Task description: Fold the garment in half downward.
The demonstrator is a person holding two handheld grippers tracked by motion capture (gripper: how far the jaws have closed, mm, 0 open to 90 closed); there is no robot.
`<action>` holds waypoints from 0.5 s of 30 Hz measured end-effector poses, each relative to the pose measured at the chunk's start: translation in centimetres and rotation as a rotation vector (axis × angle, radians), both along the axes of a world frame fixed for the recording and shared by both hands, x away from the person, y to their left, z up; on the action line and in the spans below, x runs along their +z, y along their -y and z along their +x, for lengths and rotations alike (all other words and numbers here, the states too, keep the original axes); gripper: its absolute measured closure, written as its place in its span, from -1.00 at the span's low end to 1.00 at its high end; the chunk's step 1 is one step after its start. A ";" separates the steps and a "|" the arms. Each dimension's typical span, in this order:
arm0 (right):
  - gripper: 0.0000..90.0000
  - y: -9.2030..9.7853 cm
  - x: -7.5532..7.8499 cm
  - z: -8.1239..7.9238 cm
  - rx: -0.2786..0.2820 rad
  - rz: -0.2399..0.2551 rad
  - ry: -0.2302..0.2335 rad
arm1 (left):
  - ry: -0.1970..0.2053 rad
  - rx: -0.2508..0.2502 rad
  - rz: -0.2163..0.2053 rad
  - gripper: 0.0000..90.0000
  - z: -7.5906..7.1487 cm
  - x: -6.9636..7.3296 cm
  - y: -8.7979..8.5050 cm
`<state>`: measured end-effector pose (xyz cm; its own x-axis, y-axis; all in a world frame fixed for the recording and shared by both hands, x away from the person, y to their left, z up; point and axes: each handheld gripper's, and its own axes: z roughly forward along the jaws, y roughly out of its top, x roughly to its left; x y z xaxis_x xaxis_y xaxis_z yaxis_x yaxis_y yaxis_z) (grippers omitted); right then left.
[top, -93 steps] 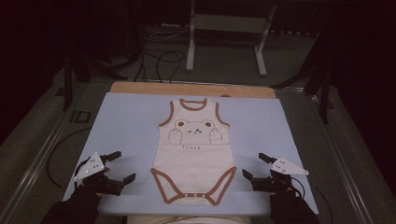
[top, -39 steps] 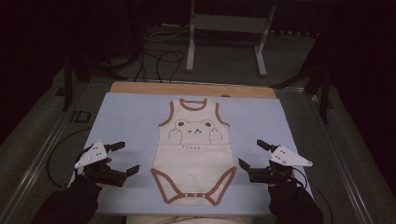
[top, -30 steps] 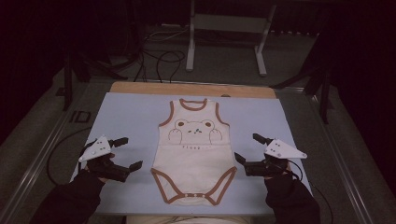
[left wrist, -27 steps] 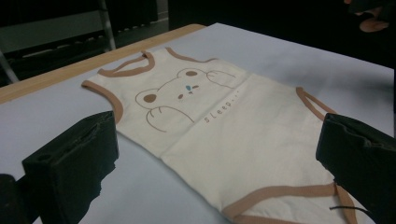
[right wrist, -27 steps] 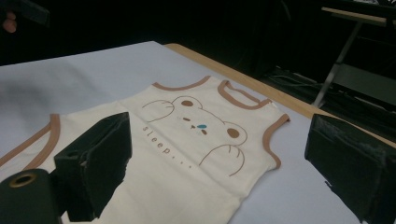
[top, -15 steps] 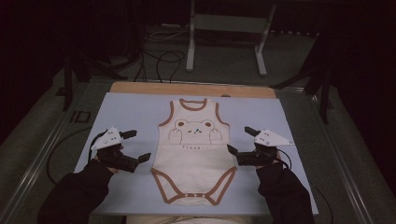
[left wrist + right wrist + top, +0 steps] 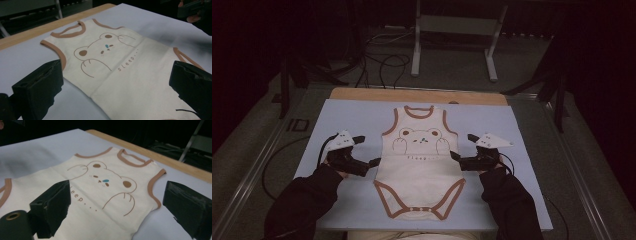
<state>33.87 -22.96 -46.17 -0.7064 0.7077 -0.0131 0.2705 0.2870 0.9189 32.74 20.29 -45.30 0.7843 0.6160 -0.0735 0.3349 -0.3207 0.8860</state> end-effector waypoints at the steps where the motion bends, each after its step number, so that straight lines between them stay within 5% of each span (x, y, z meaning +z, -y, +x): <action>1: -0.82 0.0 -0.2 0.2 0.000 0.001 -0.009 | -0.005 0.000 0.003 -1.00 0.2 -0.2 0.1; 10: -0.82 -0.4 -1.7 1.3 -0.013 -0.042 -0.048 | -0.058 0.056 0.023 -1.00 1.7 -1.7 0.9; 15: -0.82 -0.3 -2.5 2.0 -0.021 -0.027 -0.088 | -0.117 0.075 0.055 -1.00 2.7 -2.9 1.5</action>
<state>35.82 -22.67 -48.71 -0.6904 0.7228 0.0294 0.3565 0.3046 0.8832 35.49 18.76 -48.17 0.7242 0.6778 -0.1266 0.4598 -0.3379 0.8212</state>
